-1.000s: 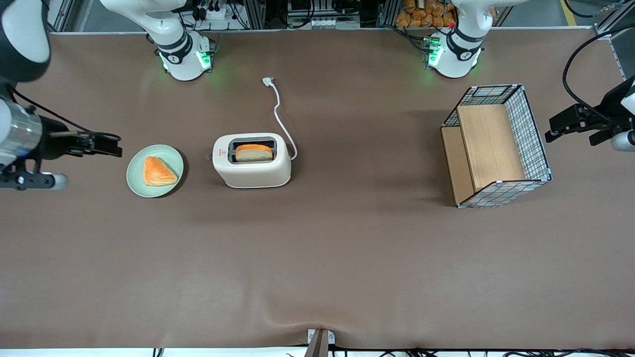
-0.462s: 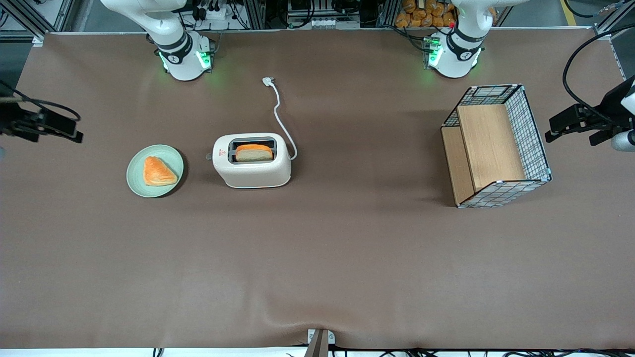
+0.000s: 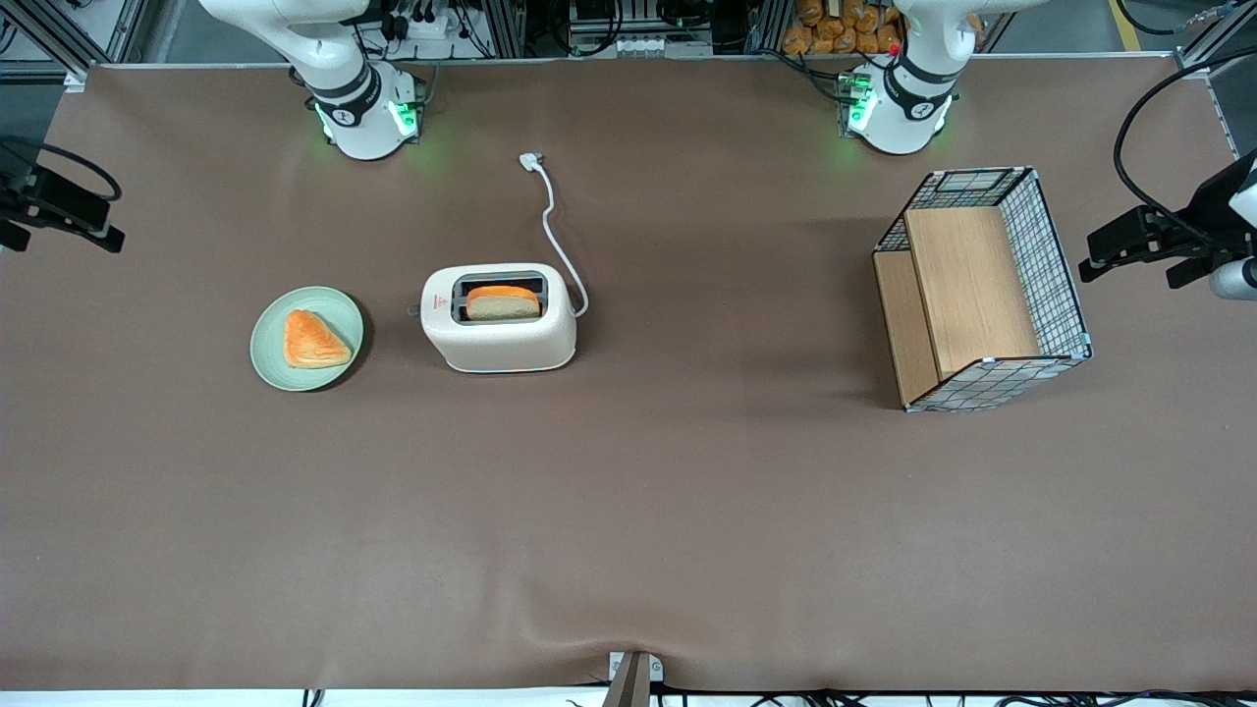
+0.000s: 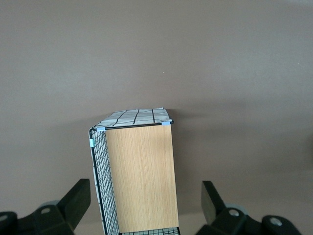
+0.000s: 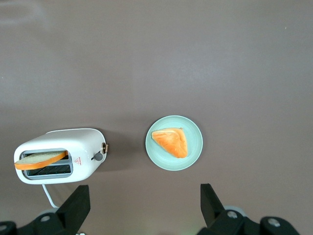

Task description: Press toaster button with right arm

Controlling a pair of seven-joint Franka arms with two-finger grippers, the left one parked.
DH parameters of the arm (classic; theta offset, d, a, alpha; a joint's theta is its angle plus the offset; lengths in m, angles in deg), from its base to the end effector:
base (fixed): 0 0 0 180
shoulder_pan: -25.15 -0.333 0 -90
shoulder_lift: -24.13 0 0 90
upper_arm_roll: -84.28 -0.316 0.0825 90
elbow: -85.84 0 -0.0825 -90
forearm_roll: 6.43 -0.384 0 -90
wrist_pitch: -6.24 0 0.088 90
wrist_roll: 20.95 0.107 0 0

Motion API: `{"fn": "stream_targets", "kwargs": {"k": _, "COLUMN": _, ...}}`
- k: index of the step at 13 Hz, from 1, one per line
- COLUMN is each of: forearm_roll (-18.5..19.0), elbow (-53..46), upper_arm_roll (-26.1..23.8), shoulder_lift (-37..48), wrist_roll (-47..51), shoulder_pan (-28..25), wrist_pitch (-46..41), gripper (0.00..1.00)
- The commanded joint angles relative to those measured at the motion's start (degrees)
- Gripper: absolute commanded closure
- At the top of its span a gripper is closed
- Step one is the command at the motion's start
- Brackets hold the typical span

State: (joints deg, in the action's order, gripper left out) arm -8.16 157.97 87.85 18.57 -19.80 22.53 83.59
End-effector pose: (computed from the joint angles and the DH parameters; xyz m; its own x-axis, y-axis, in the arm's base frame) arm 0.5576 -0.0032 0.6946 0.9995 -0.0298 -0.0062 -0.0299 -0.9993 -0.0233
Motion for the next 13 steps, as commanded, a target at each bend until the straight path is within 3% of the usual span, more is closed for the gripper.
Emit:
{"fn": "stream_targets", "kwargs": {"k": 1, "forearm_roll": 1.73, "elbow": 6.59, "upper_arm_roll": 0.55, "shoulder_lift": 2.04, "wrist_roll": -5.69, "shoulder_pan": 0.95, "wrist_pitch": 5.68, "gripper": 0.0}}
{"fn": "stream_targets", "kwargs": {"k": 3, "forearm_roll": 1.12, "elbow": 12.4, "upper_arm_roll": 2.4, "shoulder_lift": 3.44, "wrist_roll": -7.74, "shoulder_pan": 0.78, "wrist_pitch": 10.61, "gripper": 0.0}}
{"fn": "stream_targets", "kwargs": {"k": 13, "forearm_roll": 3.67, "elbow": 11.28, "upper_arm_roll": 2.06, "shoulder_lift": 3.01, "wrist_roll": -6.95, "shoulder_pan": 0.25, "wrist_pitch": 9.57, "gripper": 0.0}}
